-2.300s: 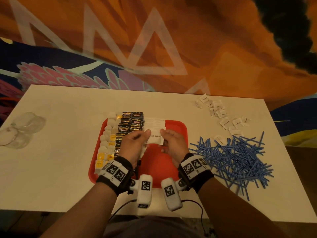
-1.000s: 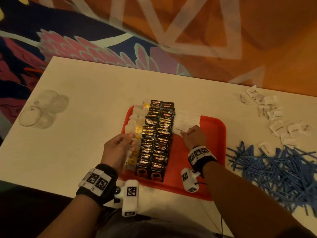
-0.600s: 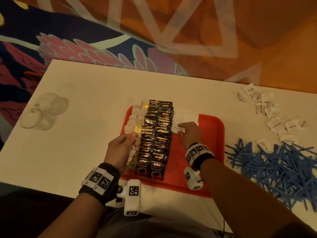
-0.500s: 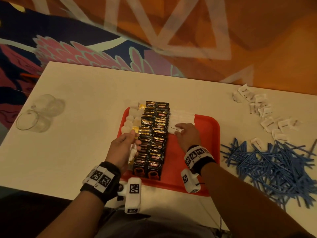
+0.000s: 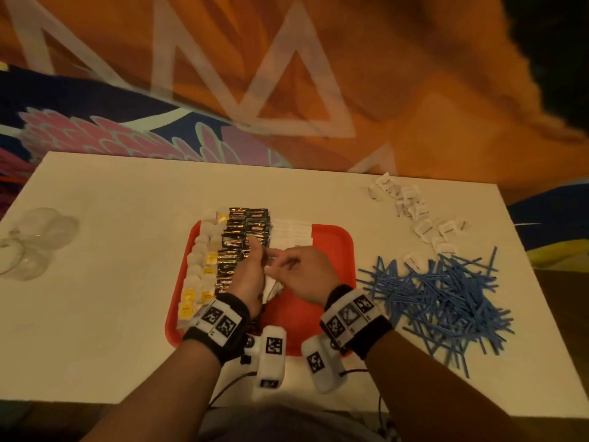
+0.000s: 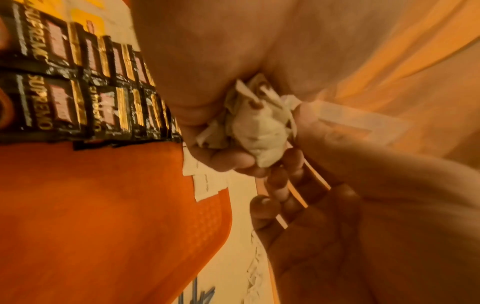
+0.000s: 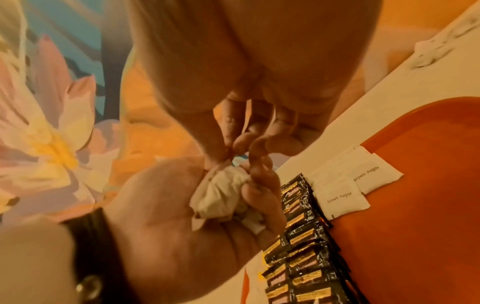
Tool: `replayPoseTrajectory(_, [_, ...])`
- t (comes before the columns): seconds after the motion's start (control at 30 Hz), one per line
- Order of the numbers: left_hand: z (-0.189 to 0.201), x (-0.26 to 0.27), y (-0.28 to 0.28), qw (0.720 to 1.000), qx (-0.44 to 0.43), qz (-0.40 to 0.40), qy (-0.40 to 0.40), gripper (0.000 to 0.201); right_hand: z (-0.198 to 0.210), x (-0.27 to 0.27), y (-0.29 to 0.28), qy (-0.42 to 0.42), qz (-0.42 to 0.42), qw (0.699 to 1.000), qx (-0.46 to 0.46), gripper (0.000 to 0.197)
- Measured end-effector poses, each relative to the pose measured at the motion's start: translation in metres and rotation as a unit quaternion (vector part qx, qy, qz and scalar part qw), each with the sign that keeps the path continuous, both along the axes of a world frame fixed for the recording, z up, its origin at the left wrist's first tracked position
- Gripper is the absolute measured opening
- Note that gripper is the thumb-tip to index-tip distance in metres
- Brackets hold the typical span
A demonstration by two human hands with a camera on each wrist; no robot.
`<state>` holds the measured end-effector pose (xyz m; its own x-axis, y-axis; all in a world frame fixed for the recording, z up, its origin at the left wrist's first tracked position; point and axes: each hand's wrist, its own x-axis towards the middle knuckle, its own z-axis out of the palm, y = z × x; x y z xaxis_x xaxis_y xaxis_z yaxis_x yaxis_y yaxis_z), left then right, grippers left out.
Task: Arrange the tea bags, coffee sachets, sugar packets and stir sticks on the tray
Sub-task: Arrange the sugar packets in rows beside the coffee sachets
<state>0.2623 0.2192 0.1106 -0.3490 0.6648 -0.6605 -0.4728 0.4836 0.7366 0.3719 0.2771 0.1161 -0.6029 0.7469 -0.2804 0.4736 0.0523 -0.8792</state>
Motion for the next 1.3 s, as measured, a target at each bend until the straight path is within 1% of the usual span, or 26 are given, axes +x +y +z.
replayPoseTrajectory(0.03, [0.002,0.004,0.001,1.0,0.007,-0.006,-0.003,0.077,0.001,0.004,0.001,0.006,-0.012,1.0,-0.008,0.02])
replayPoseTrajectory(0.1, [0.003,0.011,0.002,0.998,0.038,-0.012,-0.043,0.075,0.004,0.015,0.003,0.031,-0.051,0.997,-0.038,0.022])
replayPoseTrajectory(0.2, [0.006,0.02,0.002,0.991,0.077,-0.009,-0.105,0.061,0.012,0.03,0.004,0.073,-0.121,0.986,-0.087,0.02])
replayPoseTrajectory(0.27, [0.008,0.025,0.0,0.989,0.092,-0.024,-0.113,0.053,0.018,0.04,0.005,0.109,-0.153,0.976,-0.113,0.017])
replayPoseTrajectory(0.37, [0.008,0.03,-0.006,0.991,0.096,-0.074,-0.058,0.041,0.022,0.052,0.008,0.127,-0.173,0.972,-0.099,0.015])
replayPoseTrajectory(0.4, [0.008,0.031,-0.007,0.992,0.094,-0.078,-0.041,0.036,0.023,0.055,0.008,0.132,-0.173,0.971,-0.098,0.014])
replayPoseTrajectory(0.47, [0.012,0.035,-0.008,0.993,0.102,-0.062,-0.023,0.025,0.025,0.06,0.008,0.14,-0.168,0.97,-0.105,0.011])
replayPoseTrajectory(0.53, [0.015,0.038,-0.008,0.992,0.117,-0.041,-0.005,0.018,0.027,0.063,0.005,0.151,-0.172,0.967,-0.113,0.009])
replayPoseTrajectory(0.6, [0.017,0.041,-0.007,0.99,0.132,-0.04,0.024,0.014,0.026,0.065,0.002,0.159,-0.181,0.963,-0.121,0.009])
replayPoseTrajectory(0.7, [0.02,0.044,-0.009,0.988,0.145,-0.048,0.039,0.011,0.024,0.067,0.002,0.146,-0.178,0.966,-0.117,0.018])
replayPoseTrajectory(0.77, [0.022,0.042,-0.01,0.986,0.148,-0.051,0.052,0.008,0.025,0.069,0.002,0.13,-0.168,0.971,-0.109,0.015])
replayPoseTrajectory(0.83, [0.022,0.038,-0.009,0.984,0.147,-0.047,0.086,0.01,0.026,0.07,0.001,0.117,-0.158,0.976,-0.098,0.013])
replayPoseTrajectory(0.93, [0.018,0.03,-0.008,0.982,0.138,-0.031,0.126,0.019,0.025,0.07,-0.002,0.125,-0.16,0.976,-0.083,0.012])
replayPoseTrajectory(1.0, [0.015,0.03,-0.009,0.979,0.144,-0.02,0.143,0.018,0.024,0.068,-0.005,0.14,-0.174,0.971,-0.082,0.013])
replayPoseTrajectory(1.1, [0.017,0.033,-0.011,0.969,0.158,-0.01,0.189,0.015,0.023,0.063,-0.008,0.148,-0.192,0.966,-0.087,0.015])
replayPoseTrajectory(1.17, [0.016,0.032,-0.015,0.96,0.163,-0.014,0.228,0.016,0.023,0.058,-0.01,0.151,-0.19,0.964,-0.109,0.009])
replayPoseTrajectory(1.23, [0.015,0.027,-0.017,0.948,0.166,-0.015,0.271,0.017,0.025,0.053,-0.014,0.155,-0.171,0.961,-0.151,0.013])
replayPoseTrajectory(1.3, [0.014,0.022,-0.02,0.946,0.172,-0.018,0.276,0.013,0.024,0.049,-0.018,0.152,-0.154,0.961,-0.174,0.015])
